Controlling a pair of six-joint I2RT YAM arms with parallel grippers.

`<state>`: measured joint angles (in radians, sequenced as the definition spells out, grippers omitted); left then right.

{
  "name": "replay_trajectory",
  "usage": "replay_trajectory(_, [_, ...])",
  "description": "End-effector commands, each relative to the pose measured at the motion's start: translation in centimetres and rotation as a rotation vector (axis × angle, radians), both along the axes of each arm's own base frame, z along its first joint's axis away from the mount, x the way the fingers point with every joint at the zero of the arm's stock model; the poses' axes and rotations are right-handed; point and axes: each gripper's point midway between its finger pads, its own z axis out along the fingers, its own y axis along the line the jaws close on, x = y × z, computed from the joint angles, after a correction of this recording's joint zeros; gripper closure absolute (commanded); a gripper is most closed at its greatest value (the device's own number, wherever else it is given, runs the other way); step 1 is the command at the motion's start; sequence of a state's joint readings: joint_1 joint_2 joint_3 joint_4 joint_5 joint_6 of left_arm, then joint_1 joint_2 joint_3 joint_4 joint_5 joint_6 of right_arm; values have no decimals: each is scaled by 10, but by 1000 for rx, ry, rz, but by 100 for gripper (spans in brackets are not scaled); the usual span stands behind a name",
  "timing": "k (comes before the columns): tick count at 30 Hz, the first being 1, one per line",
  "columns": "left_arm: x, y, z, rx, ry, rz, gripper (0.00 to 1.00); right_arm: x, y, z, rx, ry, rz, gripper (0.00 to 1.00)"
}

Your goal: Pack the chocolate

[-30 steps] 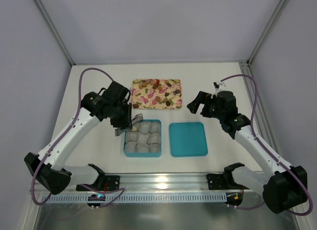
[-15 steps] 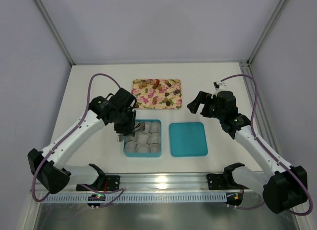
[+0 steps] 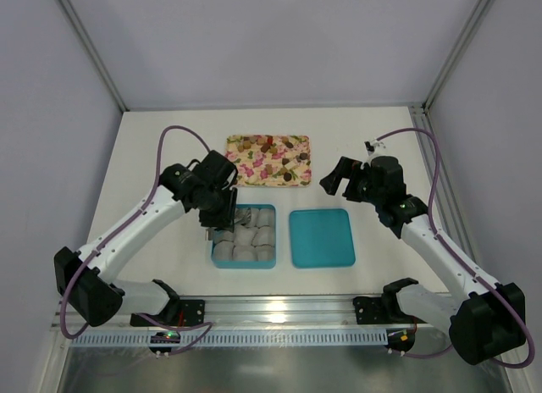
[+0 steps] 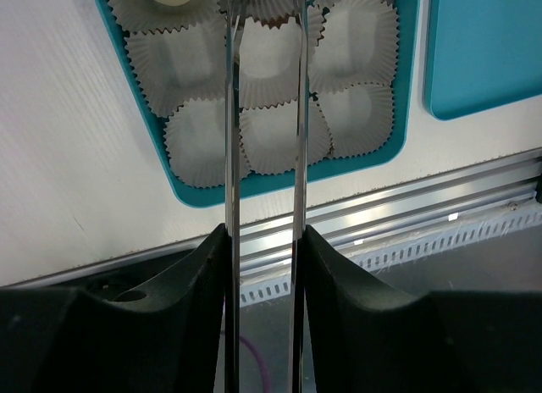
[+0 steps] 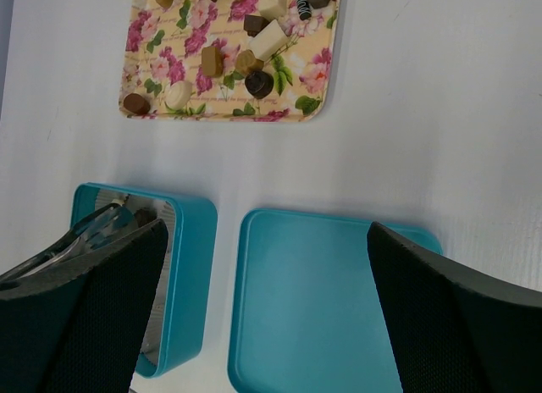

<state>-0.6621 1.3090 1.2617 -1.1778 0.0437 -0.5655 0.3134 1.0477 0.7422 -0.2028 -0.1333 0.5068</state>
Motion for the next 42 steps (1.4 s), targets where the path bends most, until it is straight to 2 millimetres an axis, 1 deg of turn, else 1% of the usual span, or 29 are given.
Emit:
replay_trajectory(1, [7, -4, 2, -10, -36, -1, 61, 5, 2, 8, 5, -40, 1, 0])
replay_trajectory(4, [7, -3, 4, -8, -36, 0, 61, 5, 2, 7, 6, -38, 3, 0])
replay_trajectory(7, [6, -4, 11, -18, -44, -11, 63, 5, 3, 8, 10, -40, 5, 0])
replay_trajectory(9, [2, -3, 18, -23, -37, -28, 64, 5, 3, 9, 10, -42, 6, 0])
replay_trajectory(10, [3, -5, 25, -37, -50, -37, 64, 6, 4, 9, 10, -43, 6, 0])
replay_trajectory(11, [-2, -4, 29, -44, -35, -46, 64, 6, 3, 9, 8, -42, 5, 0])
replay_trajectory(15, [0, -8, 51, -79, -71, -55, 64, 7, 4, 10, 13, -42, 8, 0])
replay_trajectory(16, [3, -10, 55, -85, -80, -52, 64, 7, 4, 9, 12, -41, 9, 0])
replay_trajectory(17, [9, -14, 64, -97, -102, -46, 64, 8, 5, 10, 14, -45, 9, 0])
replay_trajectory(18, [15, -14, 67, -89, -122, -34, 65, 8, 5, 10, 15, -41, 10, 0])
replay_trajectory(19, [23, -18, 76, -102, -152, -25, 65, 8, 6, 10, 17, -42, 13, 0])
replay_trajectory(20, [28, -19, 79, -98, -165, -17, 64, 8, 6, 11, 18, -43, 14, 0])
replay_trajectory(21, [38, -23, 74, -74, -158, -9, 64, 8, 6, 11, 17, -42, 15, 0])
replay_trajectory(22, [46, -30, 83, -93, -182, -7, 63, 8, 6, 13, 14, -49, 16, 0])
replay_trajectory(23, [56, -31, 83, -76, -203, 6, 62, 7, 5, 13, 9, -46, 12, 0])
replay_trajectory(24, [68, -34, 75, -44, -199, 16, 60, 7, 4, 14, 5, -48, 12, 0])
replay_trajectory(25, [80, -40, 80, -51, -222, 21, 60, 7, 4, 15, 1, -51, 14, 0])
replay_trajectory(26, [87, -43, 79, -46, -225, 16, 60, 6, 3, 15, -3, -48, 15, 0])
replay_trajectory(27, [97, -50, 64, -19, -194, 16, 60, 6, 3, 16, -3, -50, 14, 0])
replay_trajectory(28, [107, -54, 69, -24, -216, 20, 59, 5, 3, 17, -5, -50, 15, 0])
replay_trajectory(30, [121, -60, 62, -6, -218, 19, 59, 2, 2, 19, -4, -55, 17, 0])
replay_trajectory(32, [139, -67, 49, 14, -205, 25, 59, 1, 1, 21, -5, -59, 16, 0])
replay_trajectory(33, [146, -70, 51, 10, -215, 27, 58, 0, 1, 21, -6, -61, 15, 0])
replay_trajectory(34, [154, -70, 39, 39, -198, 33, 58, 0, 0, 22, -7, -60, 15, 0])
replay_trajectory(36, [164, -73, 36, 45, -203, 42, 58, -1, 0, 24, -8, -67, 15, 0])
replay_trajectory(37, [169, -73, 25, 64, -186, 44, 58, -1, 0, 25, -9, -68, 16, 0])
replay_trajectory(39, [177, -75, 20, 66, -183, 49, 58, -2, -1, 27, -12, -72, 17, 0])
replay_trajectory(40, [179, -76, 14, 74, -174, 47, 58, -2, -1, 27, -13, -73, 15, 0])
replay_trajectory(42, [185, -78, 9, 69, -173, 48, 58, -2, -2, 28, -18, -76, 15, 0])
